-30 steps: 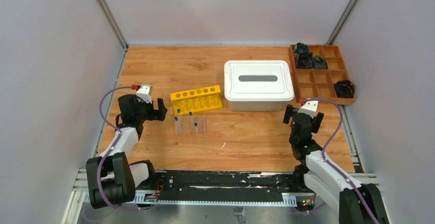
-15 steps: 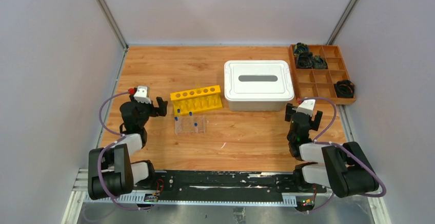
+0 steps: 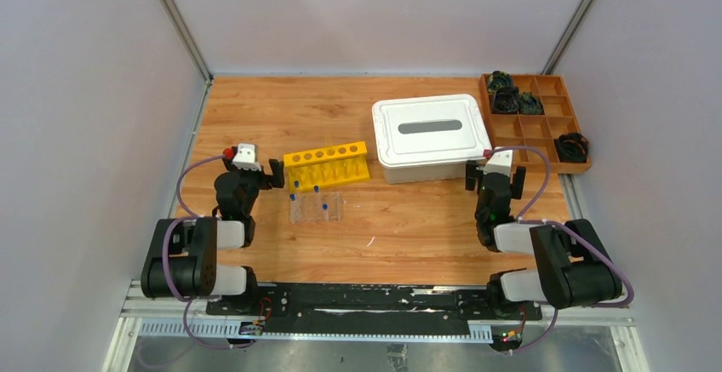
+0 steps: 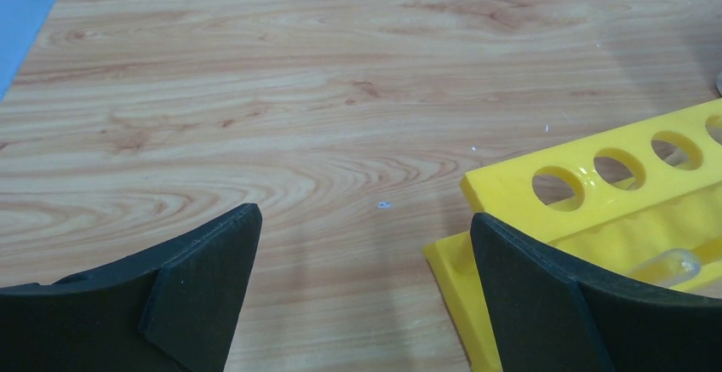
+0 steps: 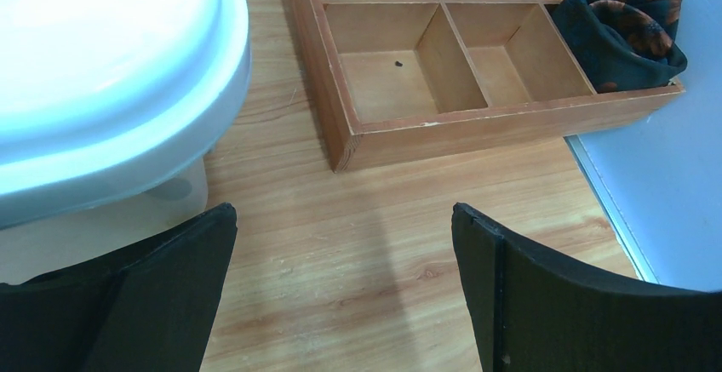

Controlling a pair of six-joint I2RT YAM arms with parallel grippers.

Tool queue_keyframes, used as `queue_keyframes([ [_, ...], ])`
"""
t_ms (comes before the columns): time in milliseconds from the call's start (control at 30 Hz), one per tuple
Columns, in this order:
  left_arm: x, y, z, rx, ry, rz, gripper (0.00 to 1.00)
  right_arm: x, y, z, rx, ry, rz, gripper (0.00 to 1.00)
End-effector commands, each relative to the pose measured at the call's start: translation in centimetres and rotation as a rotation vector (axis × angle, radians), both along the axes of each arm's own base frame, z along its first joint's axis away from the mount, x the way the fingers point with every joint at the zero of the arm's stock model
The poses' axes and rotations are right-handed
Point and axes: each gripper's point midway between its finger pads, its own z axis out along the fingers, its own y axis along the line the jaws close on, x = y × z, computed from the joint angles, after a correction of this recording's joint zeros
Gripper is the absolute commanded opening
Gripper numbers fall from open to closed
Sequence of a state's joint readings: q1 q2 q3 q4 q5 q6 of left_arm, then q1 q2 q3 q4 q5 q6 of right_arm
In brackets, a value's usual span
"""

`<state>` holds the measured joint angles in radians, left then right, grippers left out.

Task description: Organize the chemistry lab equipment

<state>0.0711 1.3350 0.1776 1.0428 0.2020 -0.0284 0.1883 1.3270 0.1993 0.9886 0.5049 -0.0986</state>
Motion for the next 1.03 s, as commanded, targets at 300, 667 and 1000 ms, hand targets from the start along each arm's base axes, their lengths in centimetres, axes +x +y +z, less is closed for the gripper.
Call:
queue_keyframes([
  [300, 0.8, 1.0, 0.4, 0.072, -0.03, 0.091, 1.0, 1.2, 0.8, -0.9, 0.02, 0.023, 0.114, 1.0],
  [667, 0.8, 1.0, 0.2, 0.074, -0.021, 0.091, 1.0, 1.6, 0.4, -1.1, 0.046, 0.036, 0.104, 1.0],
  [1000, 0.9, 1.0, 0.2, 0.081, -0.017, 0.097, 1.0, 1.6, 0.3, -1.1, 0.046, 0.035, 0.103, 1.0],
])
